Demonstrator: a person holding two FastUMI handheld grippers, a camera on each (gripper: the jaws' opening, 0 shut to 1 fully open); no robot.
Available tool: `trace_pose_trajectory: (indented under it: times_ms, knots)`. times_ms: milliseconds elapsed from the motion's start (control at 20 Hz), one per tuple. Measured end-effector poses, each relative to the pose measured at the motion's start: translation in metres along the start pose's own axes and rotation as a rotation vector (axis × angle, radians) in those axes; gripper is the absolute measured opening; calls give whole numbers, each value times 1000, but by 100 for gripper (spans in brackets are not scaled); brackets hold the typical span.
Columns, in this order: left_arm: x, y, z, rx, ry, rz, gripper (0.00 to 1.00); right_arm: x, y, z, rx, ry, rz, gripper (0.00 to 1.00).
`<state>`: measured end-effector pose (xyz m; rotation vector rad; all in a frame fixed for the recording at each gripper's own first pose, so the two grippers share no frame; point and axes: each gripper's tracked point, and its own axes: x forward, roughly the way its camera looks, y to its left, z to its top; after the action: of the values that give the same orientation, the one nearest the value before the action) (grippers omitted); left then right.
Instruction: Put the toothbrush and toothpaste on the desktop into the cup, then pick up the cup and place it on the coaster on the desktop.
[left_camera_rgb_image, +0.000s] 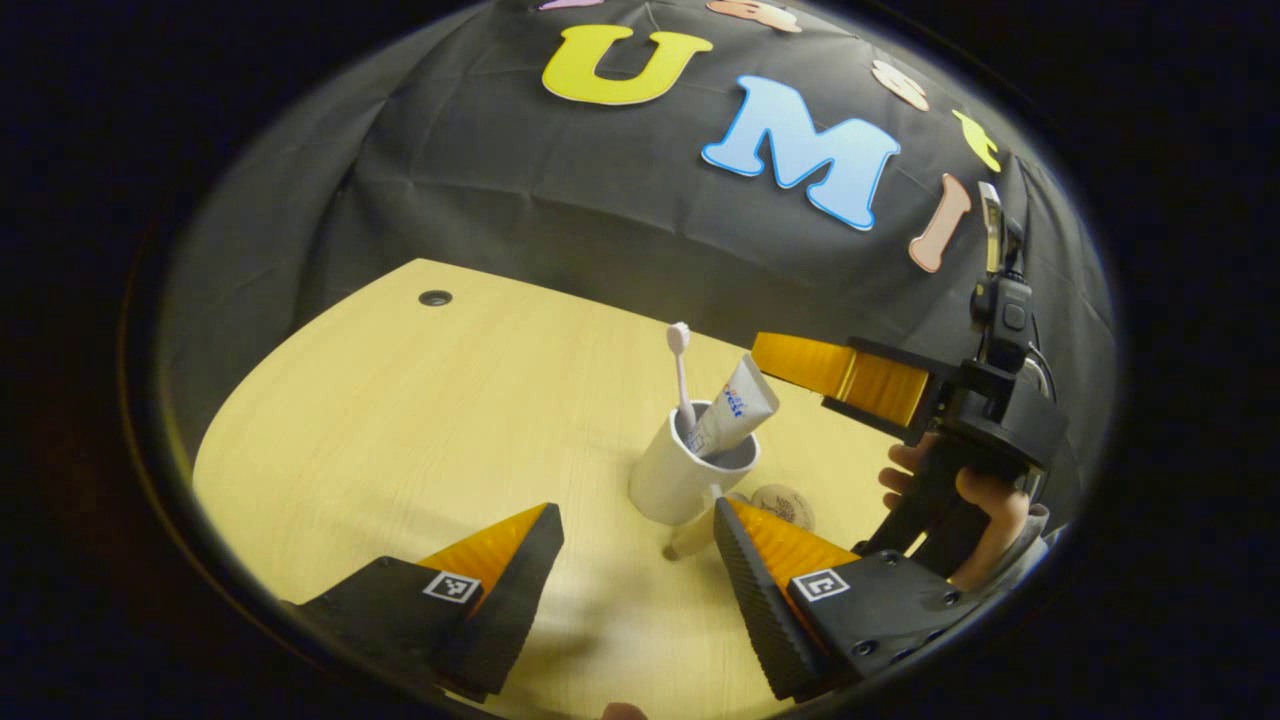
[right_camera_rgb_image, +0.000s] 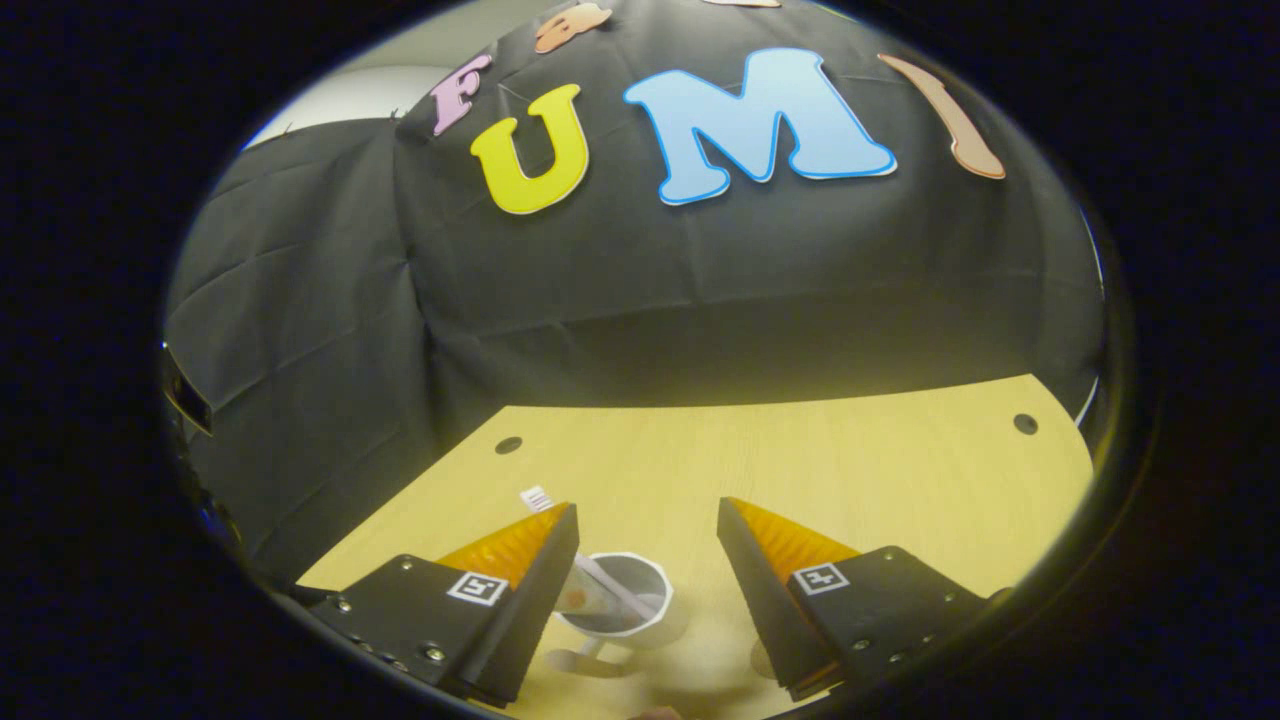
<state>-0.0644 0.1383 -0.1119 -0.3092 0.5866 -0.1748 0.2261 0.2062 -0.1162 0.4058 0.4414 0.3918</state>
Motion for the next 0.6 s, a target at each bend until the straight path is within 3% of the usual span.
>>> trace_pose_trajectory:
  times_ms: [400,600]
  knots:
    - [8,-29,-3,30,23,-12,94,-41,-16,17,-17,-29,-37,88]
    - [17,-42,-7,29,51,-21,98,-63,-31,23,-14,-40,-67,88]
